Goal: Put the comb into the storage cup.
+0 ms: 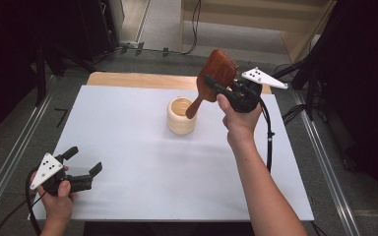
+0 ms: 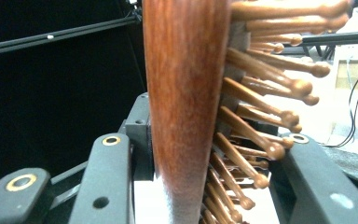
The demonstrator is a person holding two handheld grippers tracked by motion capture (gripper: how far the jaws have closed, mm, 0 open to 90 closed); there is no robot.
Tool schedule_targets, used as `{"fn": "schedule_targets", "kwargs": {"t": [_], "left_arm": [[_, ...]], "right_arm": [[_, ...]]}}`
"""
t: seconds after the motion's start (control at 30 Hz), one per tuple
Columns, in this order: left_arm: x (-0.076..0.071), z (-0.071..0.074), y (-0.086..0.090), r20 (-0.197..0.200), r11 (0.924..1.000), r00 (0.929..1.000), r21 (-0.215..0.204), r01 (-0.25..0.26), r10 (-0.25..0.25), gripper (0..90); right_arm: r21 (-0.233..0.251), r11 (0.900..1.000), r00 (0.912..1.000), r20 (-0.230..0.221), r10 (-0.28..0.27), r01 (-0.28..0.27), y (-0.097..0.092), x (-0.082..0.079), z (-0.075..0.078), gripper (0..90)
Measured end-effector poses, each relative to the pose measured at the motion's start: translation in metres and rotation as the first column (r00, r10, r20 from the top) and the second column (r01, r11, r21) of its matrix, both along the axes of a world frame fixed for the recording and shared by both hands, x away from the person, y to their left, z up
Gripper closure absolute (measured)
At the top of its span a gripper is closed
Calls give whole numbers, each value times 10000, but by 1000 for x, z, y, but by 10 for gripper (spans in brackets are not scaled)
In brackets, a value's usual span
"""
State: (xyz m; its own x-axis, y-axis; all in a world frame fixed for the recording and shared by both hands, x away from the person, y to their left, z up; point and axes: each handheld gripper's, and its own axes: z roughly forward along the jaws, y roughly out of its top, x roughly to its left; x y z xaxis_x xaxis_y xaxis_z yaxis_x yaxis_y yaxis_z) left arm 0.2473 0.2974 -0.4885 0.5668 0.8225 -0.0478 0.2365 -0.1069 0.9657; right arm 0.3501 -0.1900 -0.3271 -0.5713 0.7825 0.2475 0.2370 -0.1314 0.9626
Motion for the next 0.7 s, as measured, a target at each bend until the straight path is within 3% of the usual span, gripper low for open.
{"fn": "schedule_targets", "kwargs": {"t": [0.7], "left_arm": [[0, 0, 0, 20, 10000, 10000, -14, 22, -22, 0]], "right_arm": [[79, 9998, 9999, -5, -155, 155, 5, 15, -2, 542]]}}
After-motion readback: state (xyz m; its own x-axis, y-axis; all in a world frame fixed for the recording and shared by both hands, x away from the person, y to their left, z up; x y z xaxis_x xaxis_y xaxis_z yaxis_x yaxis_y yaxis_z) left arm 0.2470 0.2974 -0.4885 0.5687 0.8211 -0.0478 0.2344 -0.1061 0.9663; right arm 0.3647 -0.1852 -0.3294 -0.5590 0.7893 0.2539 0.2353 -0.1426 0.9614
